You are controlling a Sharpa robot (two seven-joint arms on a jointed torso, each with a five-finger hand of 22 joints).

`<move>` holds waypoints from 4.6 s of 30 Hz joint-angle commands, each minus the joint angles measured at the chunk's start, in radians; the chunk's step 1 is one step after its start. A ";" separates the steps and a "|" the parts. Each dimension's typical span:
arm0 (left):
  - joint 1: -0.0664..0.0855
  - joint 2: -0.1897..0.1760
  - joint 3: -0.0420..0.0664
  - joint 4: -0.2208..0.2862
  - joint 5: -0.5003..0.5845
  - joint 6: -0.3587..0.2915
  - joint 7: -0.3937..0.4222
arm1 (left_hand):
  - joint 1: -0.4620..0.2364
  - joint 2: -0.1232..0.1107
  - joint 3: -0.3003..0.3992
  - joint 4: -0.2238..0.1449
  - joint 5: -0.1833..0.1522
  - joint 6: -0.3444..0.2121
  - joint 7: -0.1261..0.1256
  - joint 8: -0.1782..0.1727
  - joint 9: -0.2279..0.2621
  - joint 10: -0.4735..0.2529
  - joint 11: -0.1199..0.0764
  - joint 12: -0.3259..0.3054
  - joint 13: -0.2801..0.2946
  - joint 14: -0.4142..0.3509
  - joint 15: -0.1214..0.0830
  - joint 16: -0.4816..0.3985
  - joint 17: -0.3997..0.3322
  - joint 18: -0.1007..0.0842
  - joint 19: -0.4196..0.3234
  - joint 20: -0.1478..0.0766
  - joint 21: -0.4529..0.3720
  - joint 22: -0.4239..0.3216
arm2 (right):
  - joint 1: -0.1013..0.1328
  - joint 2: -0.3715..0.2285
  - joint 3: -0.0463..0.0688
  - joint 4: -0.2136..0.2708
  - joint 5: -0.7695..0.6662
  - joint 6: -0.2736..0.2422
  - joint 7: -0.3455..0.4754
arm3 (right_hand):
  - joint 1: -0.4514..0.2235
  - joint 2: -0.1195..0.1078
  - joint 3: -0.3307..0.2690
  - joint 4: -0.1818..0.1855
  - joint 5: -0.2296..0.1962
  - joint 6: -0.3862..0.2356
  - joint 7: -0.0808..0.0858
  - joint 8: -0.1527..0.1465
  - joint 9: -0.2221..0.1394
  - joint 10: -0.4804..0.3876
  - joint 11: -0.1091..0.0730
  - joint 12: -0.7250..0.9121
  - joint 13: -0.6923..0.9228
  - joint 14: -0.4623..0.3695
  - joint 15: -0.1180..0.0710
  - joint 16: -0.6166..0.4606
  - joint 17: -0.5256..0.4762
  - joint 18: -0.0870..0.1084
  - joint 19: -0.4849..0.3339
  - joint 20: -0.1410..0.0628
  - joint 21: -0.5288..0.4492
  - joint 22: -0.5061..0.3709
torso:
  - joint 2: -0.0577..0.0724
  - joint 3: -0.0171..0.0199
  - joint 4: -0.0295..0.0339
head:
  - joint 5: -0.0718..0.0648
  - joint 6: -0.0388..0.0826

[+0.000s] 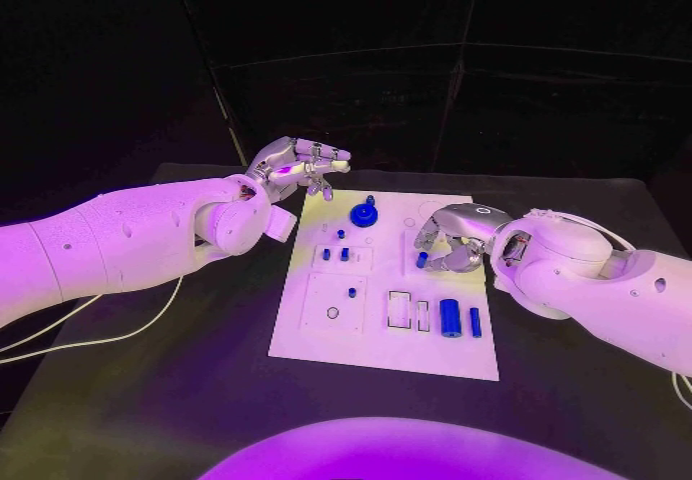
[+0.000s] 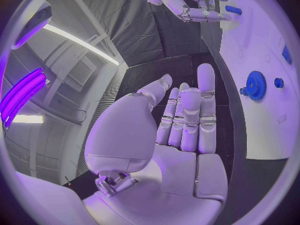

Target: Assemble the parts on the task board

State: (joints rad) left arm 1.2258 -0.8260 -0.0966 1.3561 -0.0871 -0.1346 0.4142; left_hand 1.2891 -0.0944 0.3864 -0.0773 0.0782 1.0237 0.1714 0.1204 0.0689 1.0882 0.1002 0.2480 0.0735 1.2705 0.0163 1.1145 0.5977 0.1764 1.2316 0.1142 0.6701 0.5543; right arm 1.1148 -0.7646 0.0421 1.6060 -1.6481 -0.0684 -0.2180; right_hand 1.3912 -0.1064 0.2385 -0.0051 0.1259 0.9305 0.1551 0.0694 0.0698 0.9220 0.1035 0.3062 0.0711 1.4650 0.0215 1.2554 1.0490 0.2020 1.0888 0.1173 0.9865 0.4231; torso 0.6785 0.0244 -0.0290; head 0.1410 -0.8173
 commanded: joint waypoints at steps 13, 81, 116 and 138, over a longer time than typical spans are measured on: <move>0.001 0.002 0.000 -0.001 0.003 0.013 0.003 | -0.001 0.012 -0.003 -0.001 -0.002 0.000 0.005 0.005 -0.002 -0.004 0.003 0.006 0.001 -0.008 0.000 -0.003 -0.001 0.006 -0.007 -0.001 -0.004 -0.001 | -0.002 0.025 0.000 -0.035 -0.001 0.048 0.015 | 0.010 0.040 0.059 0.007 -0.012 0.099 0.004 0.029 0.005 0.122 -0.012 -0.002 -0.009 0.025 -0.017 0.035 0.050 -0.016 0.024 -0.009 0.010 0.003 | 0.000 0.0001 0.0000 | 0.000 -0.005; 0.002 0.012 0.001 -0.005 0.003 0.019 -0.011 | -0.002 0.014 -0.003 -0.001 -0.002 -0.002 0.005 0.007 -0.001 -0.006 0.004 0.008 0.001 -0.009 0.000 -0.003 -0.004 0.006 -0.007 0.000 -0.006 -0.003 | -0.077 0.211 -0.051 0.055 0.086 -0.130 0.078 | -0.006 0.047 0.175 0.008 -0.029 0.170 -0.009 0.034 0.001 0.226 -0.029 -0.073 -0.007 0.037 -0.031 0.081 0.107 -0.026 0.051 -0.023 0.066 0.075 | 0.000 0.0010 -0.0006 | 0.032 -0.011; 0.002 0.025 0.001 -0.013 0.003 0.025 -0.012 | -0.002 0.014 -0.003 -0.001 -0.002 -0.002 0.005 0.007 -0.001 -0.006 0.004 0.008 0.001 -0.009 0.000 -0.003 -0.004 0.006 -0.007 0.000 -0.006 -0.003 | -0.094 0.261 -0.080 -0.023 0.055 -0.106 0.103 | -0.004 0.046 0.183 0.005 -0.023 0.170 -0.008 0.032 0.001 0.227 -0.028 -0.079 -0.006 0.037 -0.030 0.084 0.109 -0.026 0.050 -0.023 0.066 0.074 | -0.001 0.0001 0.0001 | 0.045 -0.023; 0.002 0.024 0.001 -0.013 0.003 0.031 -0.015 | -0.002 0.014 -0.004 -0.001 -0.002 -0.003 0.006 0.007 -0.001 -0.008 0.004 0.009 0.001 -0.011 0.000 -0.005 -0.007 0.006 -0.008 0.000 -0.007 -0.003 | -0.096 0.267 -0.080 -0.031 0.000 -0.109 0.070 | -0.006 0.045 0.189 0.003 -0.018 0.171 -0.007 0.031 0.001 0.229 -0.027 -0.084 -0.006 0.036 -0.030 0.084 0.108 -0.026 0.049 -0.023 0.068 0.076 | -0.001 -0.0007 -0.0002 | 0.044 -0.024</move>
State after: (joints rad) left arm 1.2262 -0.8018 -0.0966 1.3423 -0.0868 -0.1170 0.3971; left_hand 1.2853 -0.0906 0.3864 -0.0773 0.0782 1.0237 0.1714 0.1204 0.0690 1.0845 0.1039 0.2518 0.0735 1.2631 0.0162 1.1146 0.5910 0.1763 1.2317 0.1142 0.6661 0.5519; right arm 1.0199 -0.4986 -0.0361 1.5799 -1.6233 -0.1976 -0.1261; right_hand 1.3855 -0.0673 0.4235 -0.0019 0.1024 1.0979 0.1479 0.0978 0.0693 1.1435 0.0768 0.2266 0.0643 1.4685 -0.0038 1.3339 1.1566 0.1864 1.1349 0.0926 1.0489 0.4997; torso 0.6774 0.0239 -0.0290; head 0.1855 -0.8405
